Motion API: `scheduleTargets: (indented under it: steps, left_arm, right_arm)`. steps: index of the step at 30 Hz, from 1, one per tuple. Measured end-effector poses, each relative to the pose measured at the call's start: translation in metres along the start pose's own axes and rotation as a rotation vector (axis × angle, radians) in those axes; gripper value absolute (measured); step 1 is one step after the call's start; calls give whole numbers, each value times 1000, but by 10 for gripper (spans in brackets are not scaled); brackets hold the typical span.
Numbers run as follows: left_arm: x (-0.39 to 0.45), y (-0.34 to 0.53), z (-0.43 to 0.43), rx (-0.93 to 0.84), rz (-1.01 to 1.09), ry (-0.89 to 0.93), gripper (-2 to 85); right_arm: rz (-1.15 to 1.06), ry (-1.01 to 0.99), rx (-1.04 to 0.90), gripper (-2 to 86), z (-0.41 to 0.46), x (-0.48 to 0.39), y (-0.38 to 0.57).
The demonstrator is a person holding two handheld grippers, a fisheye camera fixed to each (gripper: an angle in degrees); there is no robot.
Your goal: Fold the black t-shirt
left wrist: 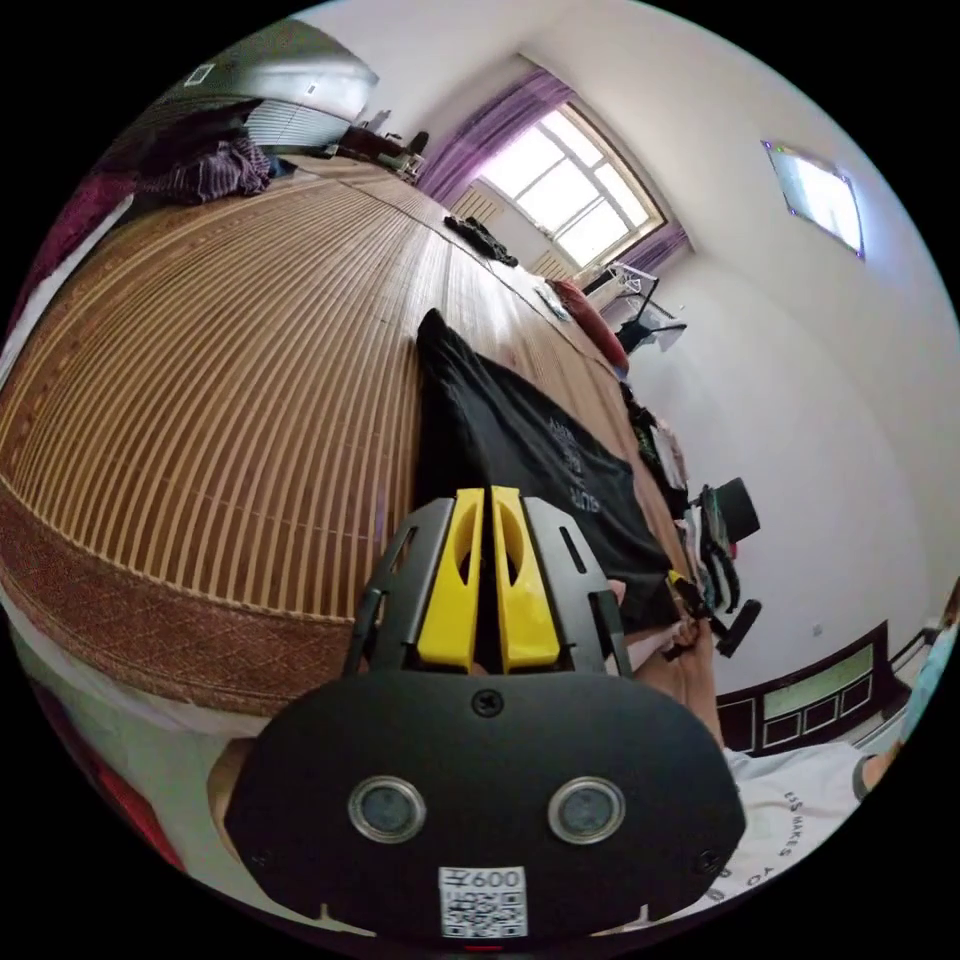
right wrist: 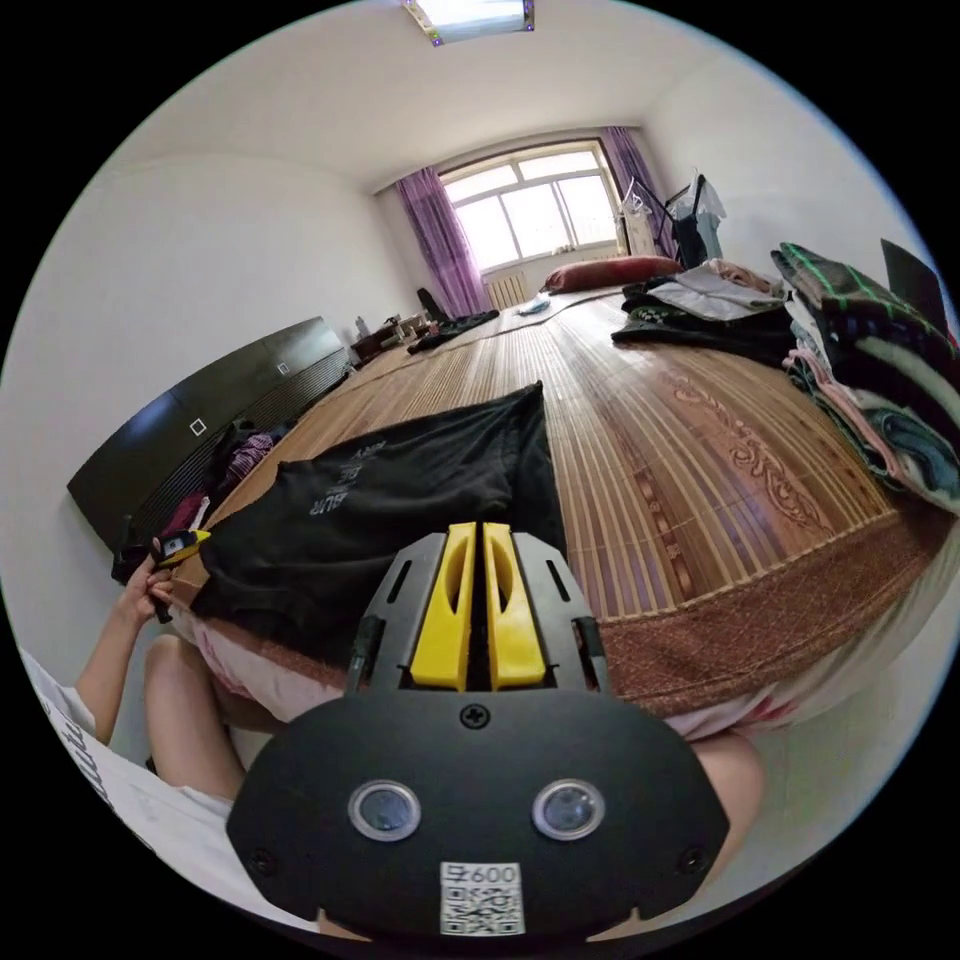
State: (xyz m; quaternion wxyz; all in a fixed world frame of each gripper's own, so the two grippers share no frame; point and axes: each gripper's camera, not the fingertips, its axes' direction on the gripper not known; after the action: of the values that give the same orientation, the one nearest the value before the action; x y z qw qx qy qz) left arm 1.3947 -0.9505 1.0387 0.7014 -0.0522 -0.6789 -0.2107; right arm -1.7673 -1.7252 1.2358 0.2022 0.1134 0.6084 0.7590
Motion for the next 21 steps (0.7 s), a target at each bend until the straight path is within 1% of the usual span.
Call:
scheduleTargets:
  steps: [2,3,4,5,7,10,12,14,15,16,17,18,20,21]
  left_arm:
    - [-19,7,23,-94,6,-128,20]
    - [-25,10,33,-124,18,-160,20]
    - [-34,17,45,-134,58,-171,21]
    - [-43,25,47,-107,60,-148,22]
    - [-54,33,53,-104,49,-135,25]
    - [-59,40,59,-149,57,-169,38]
    - [-58,52,48,-119,51,-262,58]
    - [-41,84,26,4,72,-454,82]
    - [-34,94,24,30,97,-466,84]
    - [-17,115,25,77,174,-436,65]
    - [5,138,34,112,281,-363,47]
    - [17,150,42,126,347,-325,37]
    - [59,196,88,149,563,-251,17]
    - [67,206,103,141,592,-247,16]
  right_arm:
    - [1,29,-61,-9,19,11,0]
    - [1,41,-93,-9,29,15,1]
    - [-1,53,-193,-9,52,21,5]
    - [-21,51,-161,-9,55,23,9]
    - [-41,69,-172,-9,63,26,12]
    - [-104,130,-200,-8,74,22,17]
    - [-130,229,-190,-8,72,21,24]
    - [-118,358,-78,-8,53,21,40]
    - [-117,369,-39,-9,47,20,44]
    - [-126,360,40,-9,38,13,54]
    - [-152,323,97,-9,38,3,64]
    - [-174,292,109,-9,41,-4,68]
    - [-284,112,32,-9,79,-34,76]
    - [-301,80,1,-9,92,-42,77]
